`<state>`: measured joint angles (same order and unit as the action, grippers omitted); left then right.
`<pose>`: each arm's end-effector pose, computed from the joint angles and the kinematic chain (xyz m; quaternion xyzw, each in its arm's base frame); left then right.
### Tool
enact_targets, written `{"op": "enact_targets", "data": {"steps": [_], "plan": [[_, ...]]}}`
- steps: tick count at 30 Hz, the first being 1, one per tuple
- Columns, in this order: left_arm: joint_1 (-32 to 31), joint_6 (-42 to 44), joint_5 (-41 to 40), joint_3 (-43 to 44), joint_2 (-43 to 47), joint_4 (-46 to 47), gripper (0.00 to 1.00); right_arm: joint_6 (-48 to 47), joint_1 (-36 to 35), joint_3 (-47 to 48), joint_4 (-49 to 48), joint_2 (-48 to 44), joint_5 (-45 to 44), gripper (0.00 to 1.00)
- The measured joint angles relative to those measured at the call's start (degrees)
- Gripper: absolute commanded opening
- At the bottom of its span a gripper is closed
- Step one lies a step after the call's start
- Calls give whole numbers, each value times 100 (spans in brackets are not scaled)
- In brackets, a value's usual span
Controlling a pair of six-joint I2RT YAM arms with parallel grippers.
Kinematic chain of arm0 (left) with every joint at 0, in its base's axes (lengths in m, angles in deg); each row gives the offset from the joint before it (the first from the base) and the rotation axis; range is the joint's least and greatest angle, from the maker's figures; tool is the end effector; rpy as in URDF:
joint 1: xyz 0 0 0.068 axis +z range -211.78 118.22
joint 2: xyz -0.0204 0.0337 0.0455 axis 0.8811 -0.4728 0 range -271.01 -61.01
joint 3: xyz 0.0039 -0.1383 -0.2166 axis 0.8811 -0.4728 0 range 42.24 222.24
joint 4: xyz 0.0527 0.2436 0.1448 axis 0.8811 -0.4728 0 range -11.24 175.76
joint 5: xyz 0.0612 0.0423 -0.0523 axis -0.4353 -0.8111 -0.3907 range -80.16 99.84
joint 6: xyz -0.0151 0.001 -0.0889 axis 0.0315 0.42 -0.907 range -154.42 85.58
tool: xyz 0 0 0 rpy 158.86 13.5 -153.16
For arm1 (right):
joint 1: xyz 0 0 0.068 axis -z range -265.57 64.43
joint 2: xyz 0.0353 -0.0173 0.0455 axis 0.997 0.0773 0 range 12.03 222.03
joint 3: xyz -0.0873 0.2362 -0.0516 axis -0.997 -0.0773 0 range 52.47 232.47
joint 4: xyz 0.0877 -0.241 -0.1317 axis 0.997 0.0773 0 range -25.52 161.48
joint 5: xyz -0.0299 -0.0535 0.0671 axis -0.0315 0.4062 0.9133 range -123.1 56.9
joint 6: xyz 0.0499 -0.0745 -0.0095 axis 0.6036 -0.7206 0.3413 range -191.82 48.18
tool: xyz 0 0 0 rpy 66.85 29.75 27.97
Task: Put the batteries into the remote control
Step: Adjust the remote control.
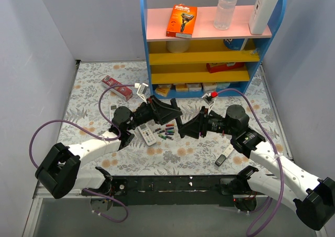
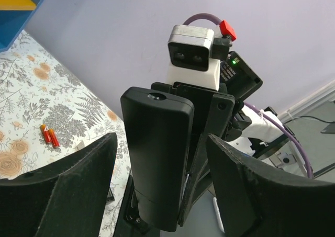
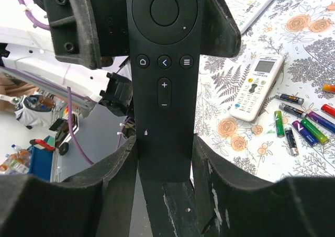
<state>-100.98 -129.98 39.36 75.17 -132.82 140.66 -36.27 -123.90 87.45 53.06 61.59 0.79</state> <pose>0.2320 -0.2405 0.2636 -0.0955 0.6091 -0.7718 0.1555 0.1916 0.2087 0.2835 -0.2171 0.6897 0.5644 0.3983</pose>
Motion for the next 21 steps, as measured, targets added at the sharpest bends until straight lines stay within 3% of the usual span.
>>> {"op": "enact_targets", "data": {"steps": [2,4,7,10,11,13,14,21], "plan": [[0,-94,55,0,-20,96,56,55,0,-22,-68,4,68,11],[0,-151,98,0,-35,164,42,72,0,-22,-122,9,109,12],[0,-223,107,0,-90,267,24,118,0,-22,-216,35,151,21],[2,-219,76,2,-92,221,13,162,0,-24,-232,72,160,49],[2,-219,55,2,-92,190,10,164,0,-24,-223,76,146,66],[0,-177,-31,7,-61,28,0,133,0,-24,-197,90,120,81],[0,-157,-111,11,-37,-101,0,118,0,-20,-184,98,83,89],[-4,214,-1432,385,426,-2238,0,-435,-7,229,356,107,-492,94]]}}
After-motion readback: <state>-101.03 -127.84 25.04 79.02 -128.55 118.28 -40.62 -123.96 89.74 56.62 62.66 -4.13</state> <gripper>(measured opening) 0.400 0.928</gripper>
